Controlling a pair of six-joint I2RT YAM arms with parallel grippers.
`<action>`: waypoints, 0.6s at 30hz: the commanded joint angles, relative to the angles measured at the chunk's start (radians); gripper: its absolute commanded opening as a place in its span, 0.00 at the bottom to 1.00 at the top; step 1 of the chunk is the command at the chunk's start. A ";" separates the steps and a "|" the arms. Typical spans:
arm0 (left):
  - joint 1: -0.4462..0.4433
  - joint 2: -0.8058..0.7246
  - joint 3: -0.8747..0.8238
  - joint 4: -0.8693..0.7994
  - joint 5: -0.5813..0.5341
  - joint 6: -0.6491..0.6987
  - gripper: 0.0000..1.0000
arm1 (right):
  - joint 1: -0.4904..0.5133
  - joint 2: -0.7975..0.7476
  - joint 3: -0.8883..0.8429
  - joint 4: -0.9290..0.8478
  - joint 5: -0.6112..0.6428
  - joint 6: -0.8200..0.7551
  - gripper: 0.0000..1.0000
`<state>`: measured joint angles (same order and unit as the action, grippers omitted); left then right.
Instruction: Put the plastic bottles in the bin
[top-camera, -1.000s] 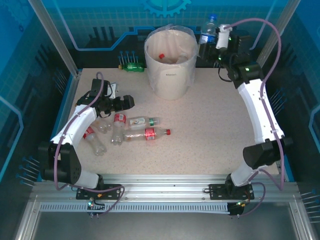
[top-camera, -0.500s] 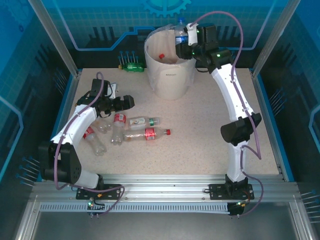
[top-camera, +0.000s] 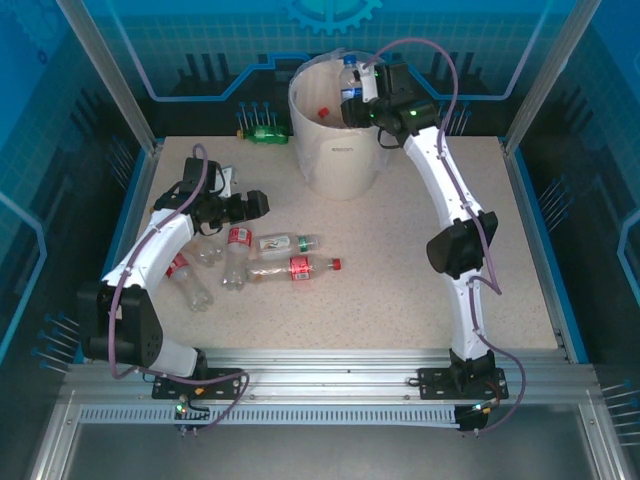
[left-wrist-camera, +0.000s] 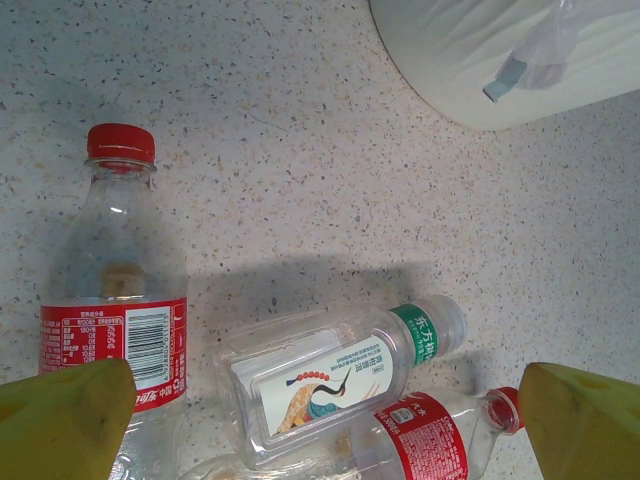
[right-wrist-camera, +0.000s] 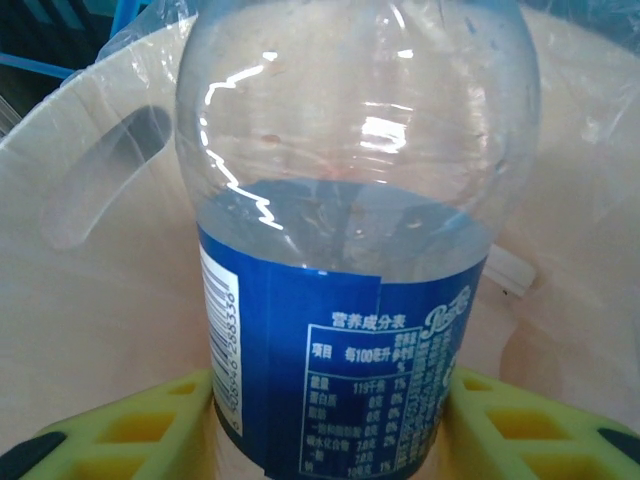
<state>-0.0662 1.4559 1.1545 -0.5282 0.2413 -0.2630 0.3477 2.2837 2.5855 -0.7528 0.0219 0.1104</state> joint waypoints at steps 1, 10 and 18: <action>0.005 0.005 -0.009 -0.001 0.021 -0.010 0.99 | 0.006 0.037 0.018 0.005 -0.007 -0.010 0.52; 0.005 0.017 -0.006 -0.001 0.023 -0.012 0.99 | 0.007 0.083 0.013 0.031 -0.026 -0.030 0.66; 0.005 0.022 -0.006 -0.001 0.020 -0.019 0.99 | 0.007 0.089 0.011 0.039 -0.038 -0.061 0.77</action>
<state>-0.0662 1.4631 1.1545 -0.5278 0.2413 -0.2634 0.3481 2.3394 2.5919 -0.6693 -0.0051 0.0586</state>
